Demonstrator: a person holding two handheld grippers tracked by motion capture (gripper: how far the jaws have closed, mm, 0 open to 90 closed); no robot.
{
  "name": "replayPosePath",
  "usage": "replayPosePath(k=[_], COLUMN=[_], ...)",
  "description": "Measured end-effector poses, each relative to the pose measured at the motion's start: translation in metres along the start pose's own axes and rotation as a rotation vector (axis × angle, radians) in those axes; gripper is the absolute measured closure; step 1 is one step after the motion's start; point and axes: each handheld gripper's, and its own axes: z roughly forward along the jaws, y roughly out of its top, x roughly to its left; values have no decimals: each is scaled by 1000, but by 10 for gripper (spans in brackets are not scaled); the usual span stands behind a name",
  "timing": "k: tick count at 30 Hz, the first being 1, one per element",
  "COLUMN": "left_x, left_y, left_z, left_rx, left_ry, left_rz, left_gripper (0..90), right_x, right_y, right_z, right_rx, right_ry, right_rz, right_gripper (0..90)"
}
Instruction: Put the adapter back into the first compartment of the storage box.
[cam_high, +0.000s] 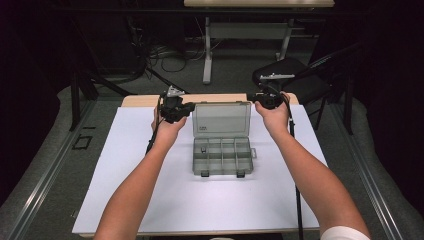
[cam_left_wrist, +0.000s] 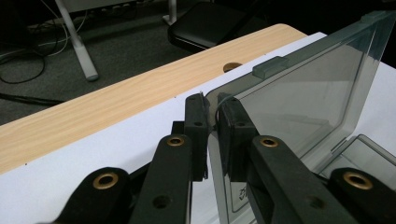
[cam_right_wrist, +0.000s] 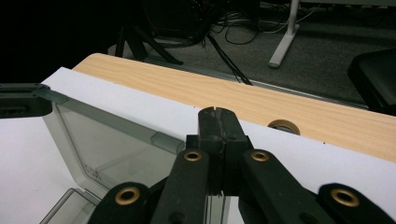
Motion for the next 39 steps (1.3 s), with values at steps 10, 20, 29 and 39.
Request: replayPosePath(k=[10,20,29,39], left_x=[-4,-5,-5,-5], left_y=[-4,-6,-7,-9], left_z=[-7,-8,-11,-34], left_rx=[-15,-29,-12,6], left_ry=[-2,-3,-24,-15], left_rz=[14,-5,-39,-51], left_gripper=[827,825,691,492], right_x=[3,5,6,8], right_y=[-1,-3,-4,-6], right_z=[16,18,17,12], right_rx=[34,50,53,52], right_ry=[-14,3,15,32], right_rz=[-9,1,0,-7], right_gripper=[900,900,900,900])
